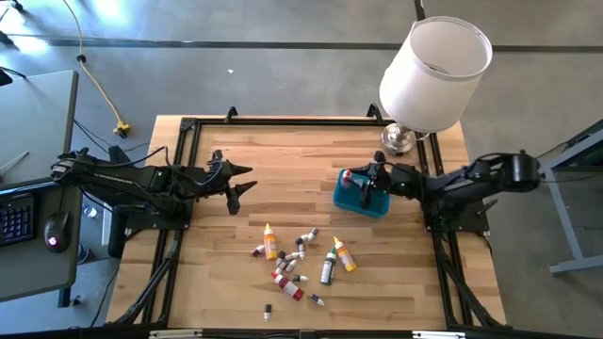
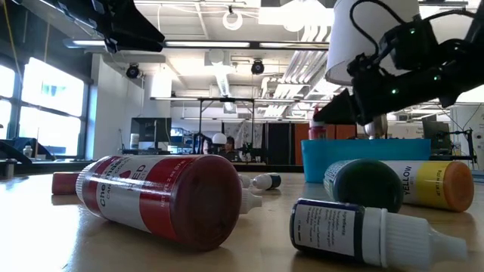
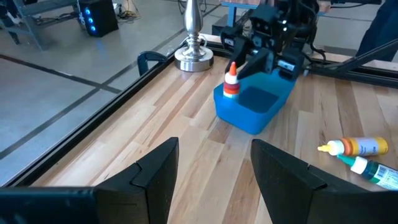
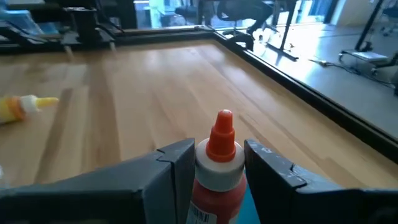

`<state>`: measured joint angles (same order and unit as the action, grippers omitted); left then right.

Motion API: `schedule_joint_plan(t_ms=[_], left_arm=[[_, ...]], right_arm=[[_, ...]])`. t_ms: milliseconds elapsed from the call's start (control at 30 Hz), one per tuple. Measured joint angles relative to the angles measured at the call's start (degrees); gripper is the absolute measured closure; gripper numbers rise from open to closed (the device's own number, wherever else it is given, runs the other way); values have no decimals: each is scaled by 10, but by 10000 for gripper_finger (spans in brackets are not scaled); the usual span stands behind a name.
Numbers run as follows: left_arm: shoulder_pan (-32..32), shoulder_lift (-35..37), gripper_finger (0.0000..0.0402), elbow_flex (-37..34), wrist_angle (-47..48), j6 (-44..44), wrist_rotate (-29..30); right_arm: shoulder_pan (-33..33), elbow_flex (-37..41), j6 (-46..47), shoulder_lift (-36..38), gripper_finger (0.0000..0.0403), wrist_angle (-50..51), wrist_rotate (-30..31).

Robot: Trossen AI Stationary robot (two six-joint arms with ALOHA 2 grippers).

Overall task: Pick & Place food coloring
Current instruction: Put the large orange food coloring bottle into the blue bin, then put the right large yellow food coloring bottle into the blue bin

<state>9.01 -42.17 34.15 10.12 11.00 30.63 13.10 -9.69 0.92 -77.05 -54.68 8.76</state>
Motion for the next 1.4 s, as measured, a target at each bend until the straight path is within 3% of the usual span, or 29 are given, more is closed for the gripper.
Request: schedule_joint_plan(t_ms=[200, 433, 800, 933, 1100, 1267, 1333, 1400], left_arm=[[0, 0, 204, 0, 4, 0, -3], [0, 0, 204, 0, 4, 0, -4], [0, 0, 204, 0, 4, 0, -4], [0, 0, 204, 0, 4, 0, -4], [0, 0, 204, 0, 4, 0, -4], [0, 0, 204, 0, 3, 0, -4], [0, 0, 204, 0, 3, 1, -4], [0, 0, 204, 0, 3, 9, -2]], right_arm=[[0, 0, -38, -58, 279, -101, 12], [0, 0, -38, -95, 273, -98, 23], [0, -1, -77, -102, 213, -125, 21], [0, -1, -95, -99, 198, -149, 46], [0, 0, -104, -52, 190, -150, 52], [-14, -9, -88, 51, 192, -131, 14], [-43, -38, -71, 93, 194, -62, -10], [-84, -89, -69, 124, 194, 83, -6]])
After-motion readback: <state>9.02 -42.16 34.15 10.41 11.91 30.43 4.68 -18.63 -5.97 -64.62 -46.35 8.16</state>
